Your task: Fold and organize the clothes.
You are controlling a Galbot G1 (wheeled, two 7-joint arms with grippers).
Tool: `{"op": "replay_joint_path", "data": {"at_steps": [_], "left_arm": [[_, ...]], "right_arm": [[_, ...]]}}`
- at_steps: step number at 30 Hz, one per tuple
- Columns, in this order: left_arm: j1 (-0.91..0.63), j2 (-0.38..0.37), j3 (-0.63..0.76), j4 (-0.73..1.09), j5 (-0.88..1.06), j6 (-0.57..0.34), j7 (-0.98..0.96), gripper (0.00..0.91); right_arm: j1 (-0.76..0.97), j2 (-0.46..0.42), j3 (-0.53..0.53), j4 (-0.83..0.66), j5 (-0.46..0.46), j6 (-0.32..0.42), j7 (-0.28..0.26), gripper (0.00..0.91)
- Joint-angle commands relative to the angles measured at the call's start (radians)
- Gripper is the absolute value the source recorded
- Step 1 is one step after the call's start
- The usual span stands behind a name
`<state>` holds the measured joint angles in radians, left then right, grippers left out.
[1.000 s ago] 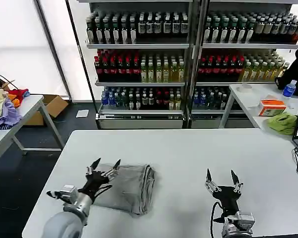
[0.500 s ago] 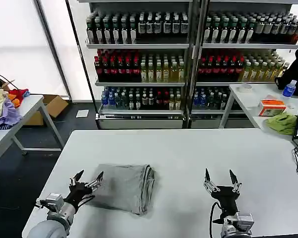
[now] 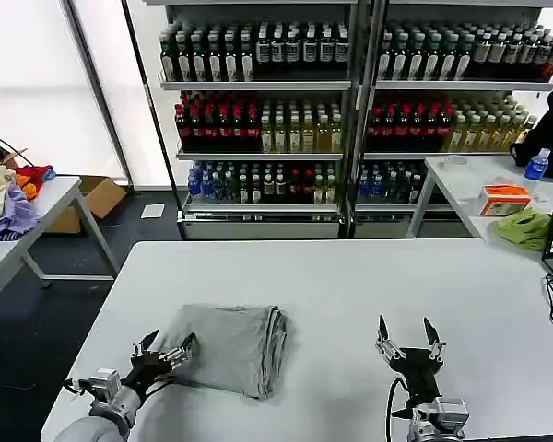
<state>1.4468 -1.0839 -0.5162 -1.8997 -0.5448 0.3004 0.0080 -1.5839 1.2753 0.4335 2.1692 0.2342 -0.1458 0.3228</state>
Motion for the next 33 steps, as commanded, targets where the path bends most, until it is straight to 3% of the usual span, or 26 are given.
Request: {"op": "replay_joint_path", "data": {"at_steps": [1,2,3,24,33], "left_arm": [[-0.004,-0.001,0.001,0.042,0.001,0.0,0.031,0.353],[-0.004,0.0,0.001,0.044,0.001,-0.001,0.038,0.232],[-0.004,0.001,0.001,0.044,0.0,-0.002,0.043,0.03],[-0.009,0.0,0.0,0.052,0.007,-0.023,0.093,0.0],[-0.008,0.063,-0.14,0.061,-0.056,-0.028,0.061,0.0]], "right_arm": [[0.0,0.002,-0.007,-0.005,-0.003,0.002,0.0,0.907],[0.001,0.003,-0.01,-0.008,-0.005,0.003,0.0,0.907],[0.002,0.003,-0.01,-0.009,-0.005,0.003,0.0,0.907],[0.021,0.0,-0.009,-0.025,-0.002,0.004,0.0,0.907],[0.04,-0.011,-0.012,-0.026,0.005,-0.002,0.002,0.907]]}}
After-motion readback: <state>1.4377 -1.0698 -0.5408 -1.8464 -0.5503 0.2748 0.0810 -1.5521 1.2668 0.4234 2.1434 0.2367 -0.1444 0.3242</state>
